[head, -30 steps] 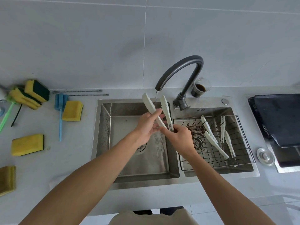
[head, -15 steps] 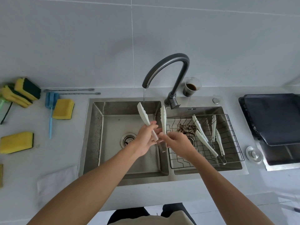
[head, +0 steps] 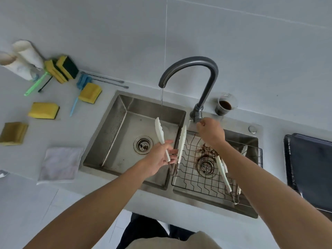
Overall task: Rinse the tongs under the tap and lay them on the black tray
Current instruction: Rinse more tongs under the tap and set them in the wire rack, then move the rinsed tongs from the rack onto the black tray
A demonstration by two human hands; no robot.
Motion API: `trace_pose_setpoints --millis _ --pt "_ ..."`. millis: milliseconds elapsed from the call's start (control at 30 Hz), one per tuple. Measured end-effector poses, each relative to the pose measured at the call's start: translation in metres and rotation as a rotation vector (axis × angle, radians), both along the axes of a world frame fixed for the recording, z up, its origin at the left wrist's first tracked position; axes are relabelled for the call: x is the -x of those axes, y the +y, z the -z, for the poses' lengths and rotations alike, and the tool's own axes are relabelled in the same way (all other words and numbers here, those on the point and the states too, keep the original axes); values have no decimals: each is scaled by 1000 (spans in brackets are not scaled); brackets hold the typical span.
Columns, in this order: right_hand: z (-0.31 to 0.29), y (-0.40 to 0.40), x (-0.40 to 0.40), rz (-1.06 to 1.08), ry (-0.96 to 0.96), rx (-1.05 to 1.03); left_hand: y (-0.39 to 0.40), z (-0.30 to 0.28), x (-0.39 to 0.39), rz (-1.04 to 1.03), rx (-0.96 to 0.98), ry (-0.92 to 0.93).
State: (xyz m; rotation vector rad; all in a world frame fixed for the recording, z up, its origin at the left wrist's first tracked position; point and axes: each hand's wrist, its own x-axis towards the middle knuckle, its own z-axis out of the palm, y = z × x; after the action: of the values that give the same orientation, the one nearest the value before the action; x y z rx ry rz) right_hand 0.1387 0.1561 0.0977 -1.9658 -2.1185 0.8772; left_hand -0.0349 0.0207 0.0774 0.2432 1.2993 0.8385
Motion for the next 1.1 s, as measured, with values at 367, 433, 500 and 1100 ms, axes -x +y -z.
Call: trace_pose_setpoints --millis 367,433,500,1100 --pt "21 31 -8 -22 -22 6 0 11 -12 -7 58 -71" --pt "26 32 -8 -12 -6 3 3 13 -10 4 67 -106" --pt "27 34 -9 -2 15 13 7 16 -9 20 64 -119" --pt "24 42 -5 148 86 32 23 20 -10 165 17 -73"
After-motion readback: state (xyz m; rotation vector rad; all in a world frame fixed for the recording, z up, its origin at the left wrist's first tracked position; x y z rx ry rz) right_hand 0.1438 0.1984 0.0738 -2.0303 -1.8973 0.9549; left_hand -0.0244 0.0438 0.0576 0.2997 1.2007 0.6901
